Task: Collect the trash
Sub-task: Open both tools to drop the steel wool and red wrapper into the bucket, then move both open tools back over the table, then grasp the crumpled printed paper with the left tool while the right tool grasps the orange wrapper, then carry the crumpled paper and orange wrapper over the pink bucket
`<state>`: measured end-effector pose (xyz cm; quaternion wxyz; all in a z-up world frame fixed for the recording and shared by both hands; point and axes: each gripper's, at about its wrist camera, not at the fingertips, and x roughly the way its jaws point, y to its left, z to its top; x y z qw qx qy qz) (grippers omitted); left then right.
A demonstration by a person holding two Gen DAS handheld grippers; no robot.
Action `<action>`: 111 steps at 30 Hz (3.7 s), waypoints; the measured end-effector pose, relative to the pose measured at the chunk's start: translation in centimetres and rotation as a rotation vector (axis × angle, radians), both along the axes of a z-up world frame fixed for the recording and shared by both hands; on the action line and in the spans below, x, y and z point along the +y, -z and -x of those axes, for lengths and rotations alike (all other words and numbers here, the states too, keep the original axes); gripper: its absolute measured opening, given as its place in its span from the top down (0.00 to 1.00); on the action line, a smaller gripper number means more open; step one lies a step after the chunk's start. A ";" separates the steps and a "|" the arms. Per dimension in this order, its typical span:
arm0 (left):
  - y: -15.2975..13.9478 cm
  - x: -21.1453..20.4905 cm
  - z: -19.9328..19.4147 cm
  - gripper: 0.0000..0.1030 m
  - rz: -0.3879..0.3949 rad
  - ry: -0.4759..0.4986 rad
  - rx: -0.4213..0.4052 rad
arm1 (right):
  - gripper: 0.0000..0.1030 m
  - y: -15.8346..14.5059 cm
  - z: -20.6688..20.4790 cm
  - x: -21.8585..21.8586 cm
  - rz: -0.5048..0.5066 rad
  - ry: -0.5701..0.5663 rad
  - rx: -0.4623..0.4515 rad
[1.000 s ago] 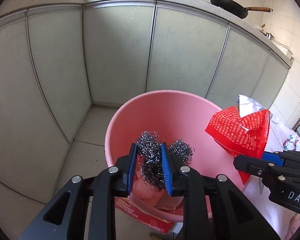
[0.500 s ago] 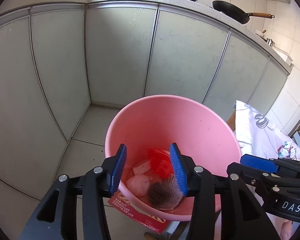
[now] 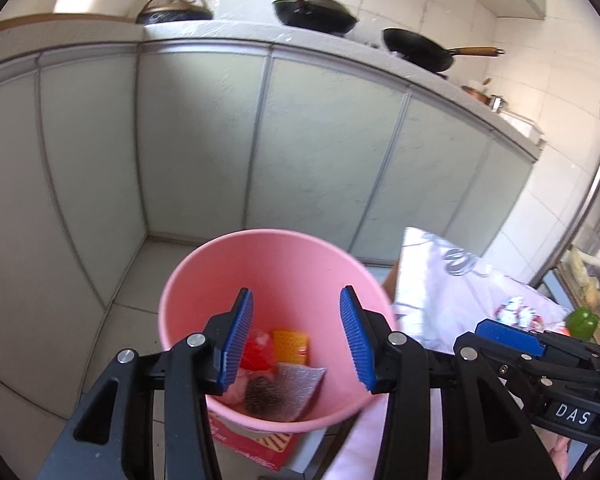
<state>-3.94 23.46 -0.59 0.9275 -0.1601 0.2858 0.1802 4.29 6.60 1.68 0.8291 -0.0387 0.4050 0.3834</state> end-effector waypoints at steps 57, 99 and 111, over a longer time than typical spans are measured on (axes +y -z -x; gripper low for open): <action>5.3 -23.5 -17.7 0.98 0.027 0.588 0.116 | 0.61 4.4 -8.7 -30.3 -0.106 0.583 0.098; 0.8 -17.9 -9.2 0.98 0.105 0.488 0.002 | 0.71 0.1 -6.4 -26.9 -0.110 0.519 -0.053; -2.3 -14.0 -4.8 0.98 0.045 0.375 -0.080 | 0.71 -2.3 -3.4 -20.2 -0.123 0.369 -0.099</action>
